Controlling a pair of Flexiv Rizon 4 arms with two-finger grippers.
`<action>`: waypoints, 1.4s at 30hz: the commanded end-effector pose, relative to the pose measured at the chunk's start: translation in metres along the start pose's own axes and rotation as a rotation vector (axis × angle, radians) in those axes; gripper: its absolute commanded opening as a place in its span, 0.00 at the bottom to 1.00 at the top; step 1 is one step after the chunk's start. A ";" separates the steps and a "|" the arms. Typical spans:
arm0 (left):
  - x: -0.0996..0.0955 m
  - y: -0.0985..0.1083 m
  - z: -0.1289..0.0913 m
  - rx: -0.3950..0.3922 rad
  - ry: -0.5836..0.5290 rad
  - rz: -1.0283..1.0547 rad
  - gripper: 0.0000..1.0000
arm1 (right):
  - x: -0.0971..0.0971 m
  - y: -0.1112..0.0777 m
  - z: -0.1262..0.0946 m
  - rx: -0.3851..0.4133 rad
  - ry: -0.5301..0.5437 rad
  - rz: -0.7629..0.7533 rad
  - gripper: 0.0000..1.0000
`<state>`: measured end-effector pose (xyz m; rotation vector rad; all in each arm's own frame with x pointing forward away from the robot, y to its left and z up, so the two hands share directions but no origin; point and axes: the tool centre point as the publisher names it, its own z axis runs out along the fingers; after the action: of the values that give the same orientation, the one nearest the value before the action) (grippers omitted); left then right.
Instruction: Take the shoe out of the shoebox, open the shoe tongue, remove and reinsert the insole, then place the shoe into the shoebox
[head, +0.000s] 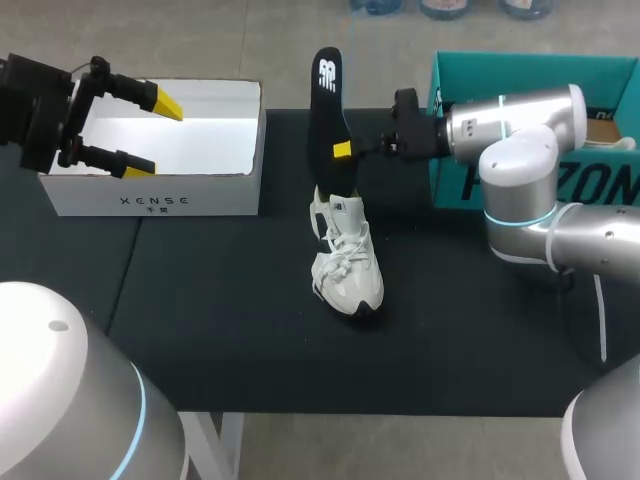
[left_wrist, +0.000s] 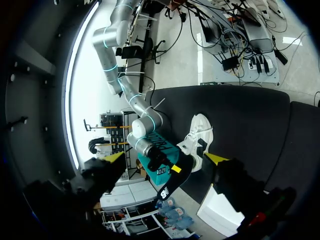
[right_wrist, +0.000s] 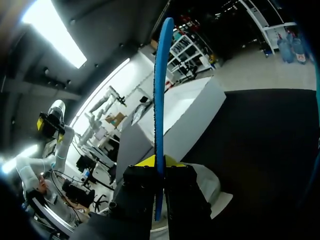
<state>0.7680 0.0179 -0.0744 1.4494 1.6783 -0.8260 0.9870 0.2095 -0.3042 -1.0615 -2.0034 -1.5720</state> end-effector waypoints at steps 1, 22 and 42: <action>0.000 0.001 0.000 0.002 0.003 0.001 1.00 | -0.007 -0.011 0.002 0.002 -0.002 0.011 0.00; 0.000 0.001 0.000 0.002 0.003 0.001 1.00 | 0.020 0.005 -0.006 -0.009 -0.060 -0.067 0.00; 0.000 0.001 0.000 0.002 0.003 0.001 1.00 | 0.003 -0.021 0.005 0.028 -0.115 -0.041 0.00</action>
<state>0.7680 0.0180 -0.0743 1.4495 1.6784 -0.8260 0.9701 0.2110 -0.3171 -1.1238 -2.1221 -1.5421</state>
